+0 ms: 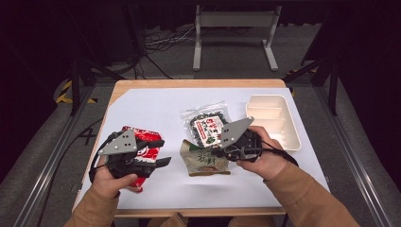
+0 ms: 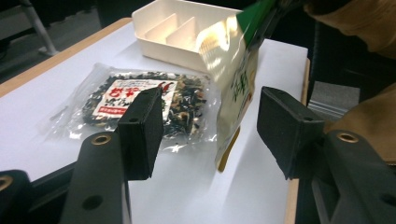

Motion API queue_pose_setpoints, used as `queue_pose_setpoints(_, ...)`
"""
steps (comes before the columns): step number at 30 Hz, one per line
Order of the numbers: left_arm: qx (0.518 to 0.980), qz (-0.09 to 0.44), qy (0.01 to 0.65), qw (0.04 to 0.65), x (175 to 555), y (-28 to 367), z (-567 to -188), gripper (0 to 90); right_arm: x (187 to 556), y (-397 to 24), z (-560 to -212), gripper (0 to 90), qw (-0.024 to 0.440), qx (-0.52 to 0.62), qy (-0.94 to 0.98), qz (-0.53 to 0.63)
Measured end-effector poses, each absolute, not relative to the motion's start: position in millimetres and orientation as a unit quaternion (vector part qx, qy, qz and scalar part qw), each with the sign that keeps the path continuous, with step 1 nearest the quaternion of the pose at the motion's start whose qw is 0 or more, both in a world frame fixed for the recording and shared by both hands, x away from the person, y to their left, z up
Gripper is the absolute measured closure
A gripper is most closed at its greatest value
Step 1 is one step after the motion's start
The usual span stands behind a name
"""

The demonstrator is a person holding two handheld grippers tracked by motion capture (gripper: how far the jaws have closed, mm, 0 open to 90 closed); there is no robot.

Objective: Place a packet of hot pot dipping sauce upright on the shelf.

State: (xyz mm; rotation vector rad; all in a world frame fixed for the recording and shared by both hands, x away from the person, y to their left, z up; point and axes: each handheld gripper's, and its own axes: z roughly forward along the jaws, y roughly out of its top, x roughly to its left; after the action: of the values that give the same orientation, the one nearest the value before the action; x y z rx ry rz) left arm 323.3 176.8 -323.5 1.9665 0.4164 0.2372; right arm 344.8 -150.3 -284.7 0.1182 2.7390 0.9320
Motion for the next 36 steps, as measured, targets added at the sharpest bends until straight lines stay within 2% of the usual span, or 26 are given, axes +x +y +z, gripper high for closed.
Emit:
queue_pose_setpoints(13,0.816,0.126,0.224,0.518,327.4,196.6,-329.0,34.6,362.9,-189.9,-257.5,89.3,0.164,0.071,0.929,0.326)
queue_pose_setpoints(36,0.804,0.134,0.266,0.515,330.0,219.8,-336.4,34.3,400.4,-232.6,-231.9,89.2,0.234,0.097,0.910,0.328)
